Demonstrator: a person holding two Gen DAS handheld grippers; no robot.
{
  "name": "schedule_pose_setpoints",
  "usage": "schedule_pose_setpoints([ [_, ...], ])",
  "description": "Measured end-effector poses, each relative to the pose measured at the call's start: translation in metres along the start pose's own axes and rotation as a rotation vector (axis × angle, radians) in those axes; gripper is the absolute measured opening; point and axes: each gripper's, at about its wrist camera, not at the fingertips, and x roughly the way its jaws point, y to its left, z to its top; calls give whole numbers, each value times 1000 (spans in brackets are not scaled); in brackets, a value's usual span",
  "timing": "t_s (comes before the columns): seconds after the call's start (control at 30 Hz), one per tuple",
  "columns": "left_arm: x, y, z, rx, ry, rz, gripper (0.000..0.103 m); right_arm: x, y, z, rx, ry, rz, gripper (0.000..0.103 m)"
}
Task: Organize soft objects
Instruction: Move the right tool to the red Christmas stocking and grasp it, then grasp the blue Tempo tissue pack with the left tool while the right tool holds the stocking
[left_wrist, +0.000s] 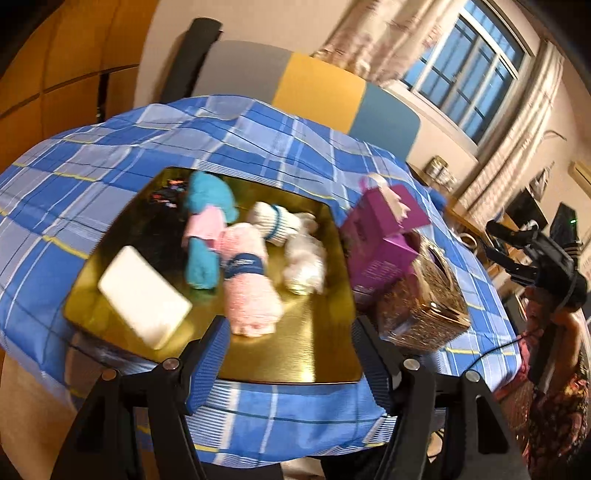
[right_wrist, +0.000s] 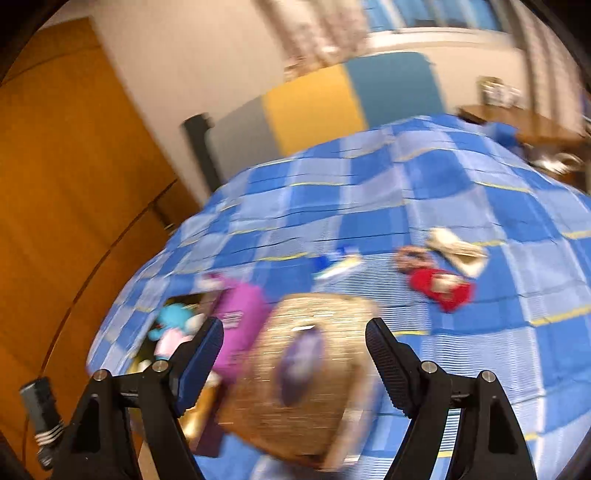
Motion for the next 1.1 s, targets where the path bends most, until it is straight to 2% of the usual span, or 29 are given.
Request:
schedule_pose_setpoints([
  [0.1,4,-16,2,28,4,-14,69,7,-53,-2,76,5,-104,80],
  [0.27,16,-41,5,81,39,-70,69,59,-119,-2,88,150,-283,77],
  [0.33,20,-52,6,113,53,-93,69,74,-130,5,73,173,-303,77],
  [0.47,26,-68,10,149,69,-105,69,107,-138,29,-5,166,-311,76],
  [0.67,28,-77,27,146,68,-104,69,152,-138,41,-115,221,-310,76],
  [0.73,28,-80,34,148,64,-106,69,160,-142,37,-113,225,-296,72],
  [0.8,30,-83,40,155,62,-101,69,165,-145,32,-114,236,-301,59],
  [0.97,40,-94,53,158,72,-119,69,160,-158,26,-64,204,-293,37],
  [1.1,48,-108,64,175,88,-134,69,148,-165,23,-17,185,-272,25],
])
